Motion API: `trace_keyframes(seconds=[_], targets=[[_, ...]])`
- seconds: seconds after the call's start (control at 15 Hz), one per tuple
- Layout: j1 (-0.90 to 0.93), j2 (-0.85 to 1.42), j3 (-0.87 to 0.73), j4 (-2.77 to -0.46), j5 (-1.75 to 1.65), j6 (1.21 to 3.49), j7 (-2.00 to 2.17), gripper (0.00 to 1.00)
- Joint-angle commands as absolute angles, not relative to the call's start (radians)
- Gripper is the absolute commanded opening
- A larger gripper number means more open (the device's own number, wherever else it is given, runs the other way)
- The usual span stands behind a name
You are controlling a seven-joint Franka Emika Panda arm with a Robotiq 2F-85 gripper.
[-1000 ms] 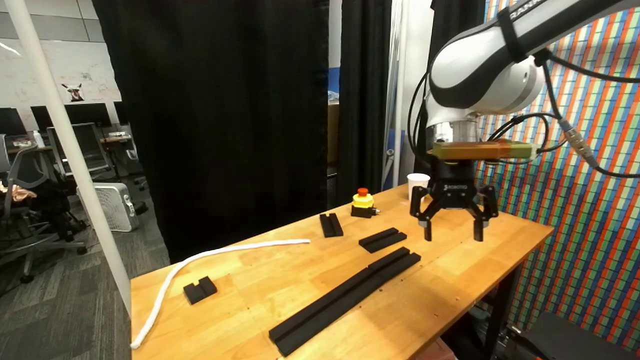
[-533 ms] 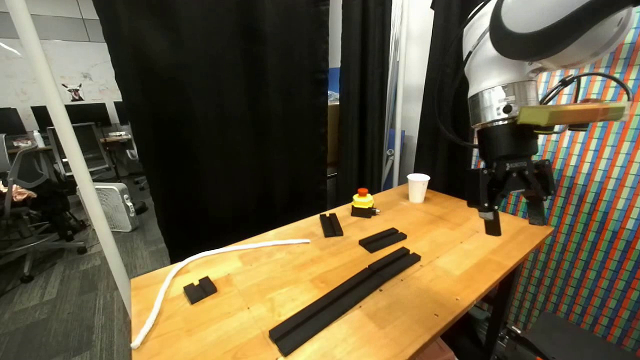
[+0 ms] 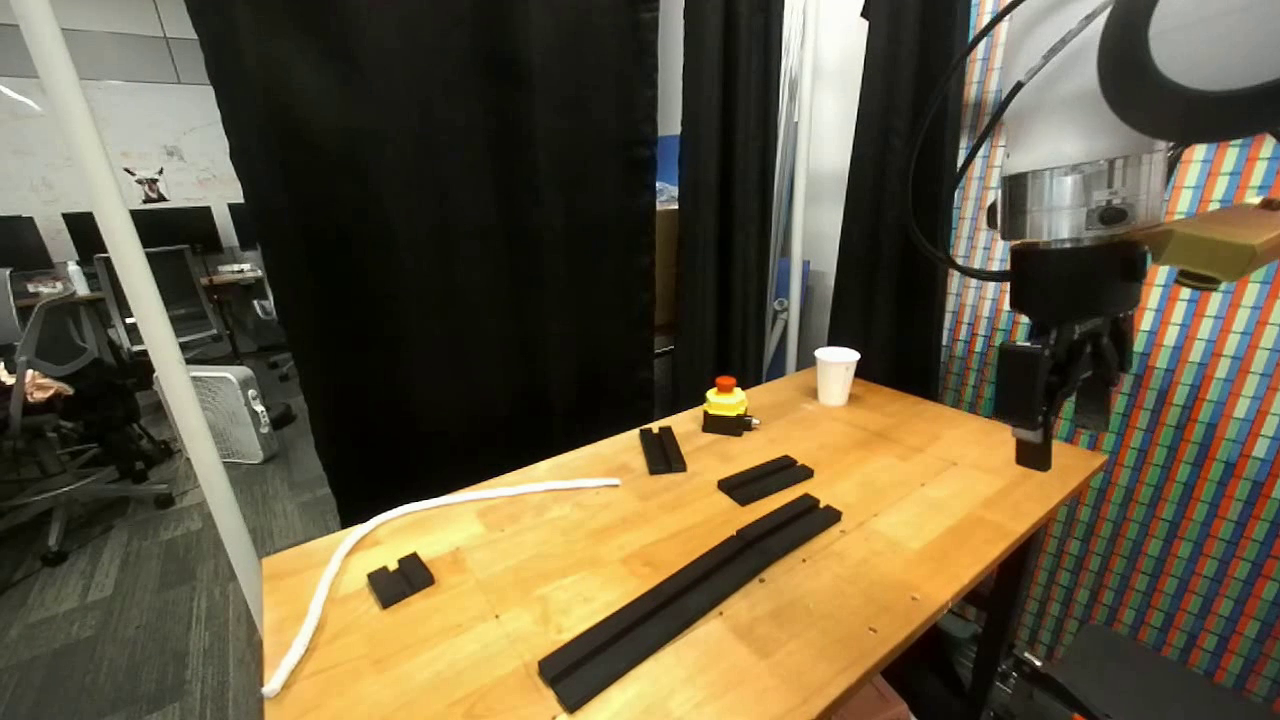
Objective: Connect the back pads
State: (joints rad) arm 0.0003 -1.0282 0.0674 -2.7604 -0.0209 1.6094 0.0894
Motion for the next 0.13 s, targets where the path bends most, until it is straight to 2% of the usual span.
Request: trace_keyframes(seconds=[0.0, 0.07], targets=[[0.002, -1.043, 0.060, -2.757, -0.023, 1.625, 0.088, 1.00], [0.001, -1.058, 0.055, -2.755, -0.022, 1.636, 0.086, 1.00]])
